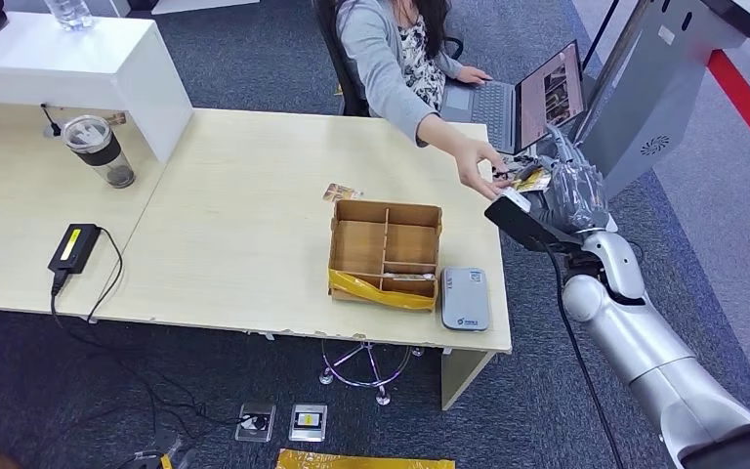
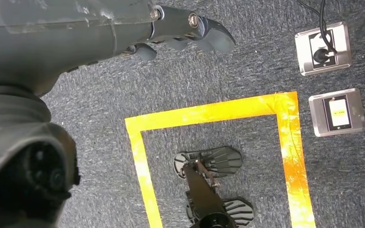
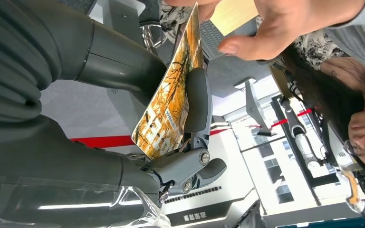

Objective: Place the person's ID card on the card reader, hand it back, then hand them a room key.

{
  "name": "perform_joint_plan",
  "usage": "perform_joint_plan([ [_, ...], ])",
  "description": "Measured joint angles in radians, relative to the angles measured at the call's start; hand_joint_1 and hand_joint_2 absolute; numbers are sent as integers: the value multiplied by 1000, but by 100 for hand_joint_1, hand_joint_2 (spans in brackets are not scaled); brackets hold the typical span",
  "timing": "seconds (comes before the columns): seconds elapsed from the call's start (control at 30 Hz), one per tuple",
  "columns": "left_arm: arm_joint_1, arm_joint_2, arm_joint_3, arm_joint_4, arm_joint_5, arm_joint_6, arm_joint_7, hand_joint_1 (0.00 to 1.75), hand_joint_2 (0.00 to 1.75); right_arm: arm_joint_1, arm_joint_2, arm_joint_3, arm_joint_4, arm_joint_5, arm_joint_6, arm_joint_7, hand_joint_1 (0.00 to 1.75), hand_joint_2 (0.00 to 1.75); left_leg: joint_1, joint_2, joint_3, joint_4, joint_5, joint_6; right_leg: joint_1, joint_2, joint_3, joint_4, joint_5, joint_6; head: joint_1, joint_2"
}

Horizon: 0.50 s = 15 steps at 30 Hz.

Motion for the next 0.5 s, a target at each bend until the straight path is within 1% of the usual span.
perform_joint_plan([
  [0.2,5,0,1,0,0,0,-1,0,0,27,-13,-6,-30,1,29,8,175,175,0,0,0,0,0,0,0,0,0,0,0,0,0,0],
  [0.5,21,2,3,0,7,-1,-15,0,0,138,-42,2,-136,41,118,44,175,175,0,0,0,0,0,0,0,0,0,0,0,0,0,0],
])
